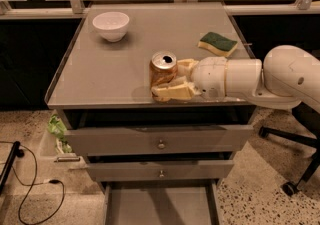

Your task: Place orange can into bottom drawer

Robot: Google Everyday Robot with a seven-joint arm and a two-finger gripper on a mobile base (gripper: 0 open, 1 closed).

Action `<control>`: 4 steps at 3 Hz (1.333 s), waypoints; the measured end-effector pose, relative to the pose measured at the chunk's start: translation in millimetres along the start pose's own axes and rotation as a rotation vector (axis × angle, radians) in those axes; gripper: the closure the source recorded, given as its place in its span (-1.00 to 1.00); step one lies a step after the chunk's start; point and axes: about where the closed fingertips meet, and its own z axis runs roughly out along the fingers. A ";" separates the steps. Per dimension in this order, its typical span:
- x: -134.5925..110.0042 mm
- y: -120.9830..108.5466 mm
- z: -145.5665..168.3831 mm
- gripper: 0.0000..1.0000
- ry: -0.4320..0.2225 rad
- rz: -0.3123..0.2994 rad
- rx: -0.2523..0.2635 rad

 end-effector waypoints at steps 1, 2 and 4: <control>-0.1 29.7 -17.4 1.00 0.008 -0.018 -0.004; 2.1 91.0 -50.0 1.00 0.055 -0.058 -0.014; 77.0 125.9 -97.7 1.00 0.313 -0.135 0.019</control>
Offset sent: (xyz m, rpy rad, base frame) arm -0.1981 -0.0581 -0.0163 -0.1635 -0.0385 -0.0311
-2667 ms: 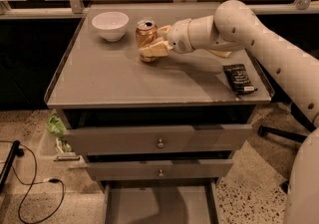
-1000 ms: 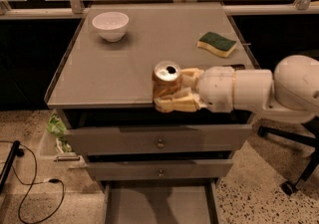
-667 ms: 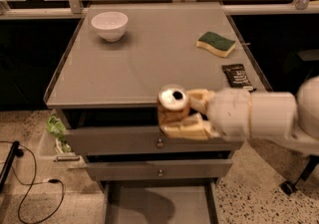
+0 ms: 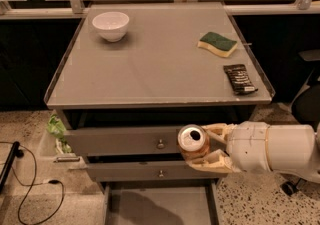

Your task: Place orange can into bottom drawer

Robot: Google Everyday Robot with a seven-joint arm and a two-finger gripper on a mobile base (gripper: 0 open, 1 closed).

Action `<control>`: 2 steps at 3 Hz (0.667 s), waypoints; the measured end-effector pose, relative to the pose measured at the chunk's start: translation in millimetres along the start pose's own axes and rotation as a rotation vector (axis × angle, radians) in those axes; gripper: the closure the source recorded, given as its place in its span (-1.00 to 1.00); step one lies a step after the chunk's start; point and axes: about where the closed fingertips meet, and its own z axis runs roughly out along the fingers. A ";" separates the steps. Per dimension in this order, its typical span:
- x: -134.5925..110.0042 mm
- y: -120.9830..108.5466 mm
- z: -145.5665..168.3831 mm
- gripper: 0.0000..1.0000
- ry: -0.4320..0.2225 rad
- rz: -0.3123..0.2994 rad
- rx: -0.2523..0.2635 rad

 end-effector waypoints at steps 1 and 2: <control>42.6 -3.1 5.0 1.00 0.067 -0.066 0.011; 76.3 -8.9 8.7 1.00 0.067 -0.062 0.061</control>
Offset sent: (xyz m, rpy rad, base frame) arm 0.0264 -0.0717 -0.0912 -0.0442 -0.0901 -0.1174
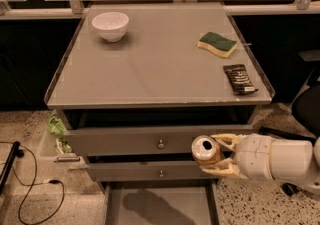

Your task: Place orange can into bottom drawer

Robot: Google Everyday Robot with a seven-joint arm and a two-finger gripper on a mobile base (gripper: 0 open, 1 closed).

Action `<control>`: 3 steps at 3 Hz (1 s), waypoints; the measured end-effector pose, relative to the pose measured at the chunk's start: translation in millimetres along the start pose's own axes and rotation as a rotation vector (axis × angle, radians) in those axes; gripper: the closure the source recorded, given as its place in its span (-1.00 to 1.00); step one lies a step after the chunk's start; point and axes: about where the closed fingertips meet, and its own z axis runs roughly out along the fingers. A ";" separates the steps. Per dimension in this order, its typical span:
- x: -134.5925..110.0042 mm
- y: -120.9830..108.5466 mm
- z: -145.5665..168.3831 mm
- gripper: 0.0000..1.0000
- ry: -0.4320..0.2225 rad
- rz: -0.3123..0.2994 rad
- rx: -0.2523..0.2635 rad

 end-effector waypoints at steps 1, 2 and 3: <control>3.5 4.9 7.6 1.00 0.011 -0.009 -0.011; 55.7 32.2 38.1 1.00 0.066 0.002 -0.059; 130.6 74.9 71.1 1.00 0.134 0.073 -0.131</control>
Offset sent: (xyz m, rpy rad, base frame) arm -0.0138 -0.0177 -0.1816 -0.1416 0.1519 0.0197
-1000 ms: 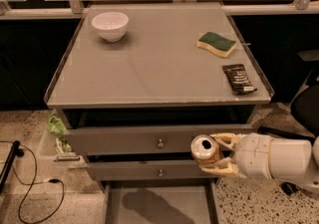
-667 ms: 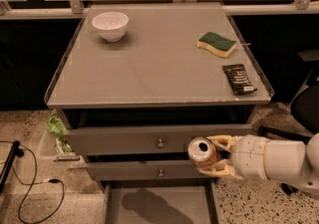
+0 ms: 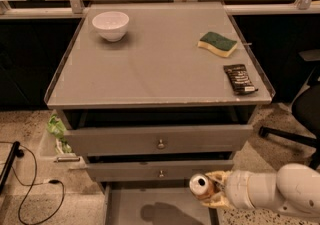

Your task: Place orange can into bottom drawer

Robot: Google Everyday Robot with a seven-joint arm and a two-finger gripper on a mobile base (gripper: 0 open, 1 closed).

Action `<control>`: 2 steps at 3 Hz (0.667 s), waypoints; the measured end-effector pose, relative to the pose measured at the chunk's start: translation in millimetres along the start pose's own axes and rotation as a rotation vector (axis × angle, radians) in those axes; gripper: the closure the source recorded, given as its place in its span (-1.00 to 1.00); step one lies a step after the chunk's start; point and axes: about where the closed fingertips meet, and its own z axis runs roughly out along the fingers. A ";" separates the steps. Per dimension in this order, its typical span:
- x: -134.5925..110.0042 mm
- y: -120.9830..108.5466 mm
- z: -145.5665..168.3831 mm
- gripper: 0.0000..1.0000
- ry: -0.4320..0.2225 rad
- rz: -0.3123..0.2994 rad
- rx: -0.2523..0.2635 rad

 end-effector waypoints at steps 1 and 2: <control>63.9 32.1 43.8 1.00 0.021 0.066 -0.066; 64.0 32.1 43.9 1.00 0.021 0.066 -0.066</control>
Offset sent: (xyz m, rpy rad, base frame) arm -0.0108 -0.0107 -0.0633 -0.0050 0.0689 -0.0041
